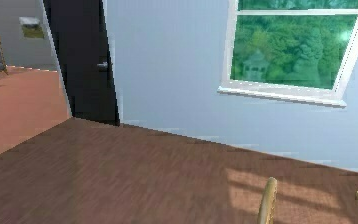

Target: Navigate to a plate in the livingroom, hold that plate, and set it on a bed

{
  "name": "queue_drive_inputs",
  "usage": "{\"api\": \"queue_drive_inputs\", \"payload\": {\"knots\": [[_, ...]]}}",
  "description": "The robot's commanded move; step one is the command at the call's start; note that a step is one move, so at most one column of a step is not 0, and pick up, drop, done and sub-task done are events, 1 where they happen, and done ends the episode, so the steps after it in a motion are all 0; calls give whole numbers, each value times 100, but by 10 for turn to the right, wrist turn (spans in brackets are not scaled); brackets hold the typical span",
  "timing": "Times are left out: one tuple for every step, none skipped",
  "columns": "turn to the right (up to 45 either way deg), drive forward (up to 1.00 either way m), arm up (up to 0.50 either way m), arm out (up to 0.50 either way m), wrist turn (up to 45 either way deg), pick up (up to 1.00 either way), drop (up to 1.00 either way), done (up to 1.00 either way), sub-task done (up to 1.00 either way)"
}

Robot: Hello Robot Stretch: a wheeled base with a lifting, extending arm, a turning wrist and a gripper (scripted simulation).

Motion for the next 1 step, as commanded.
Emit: {"api": "queue_drive_inputs", "payload": {"knots": [[0,0,0,0,450,0,0,0,0]]}}
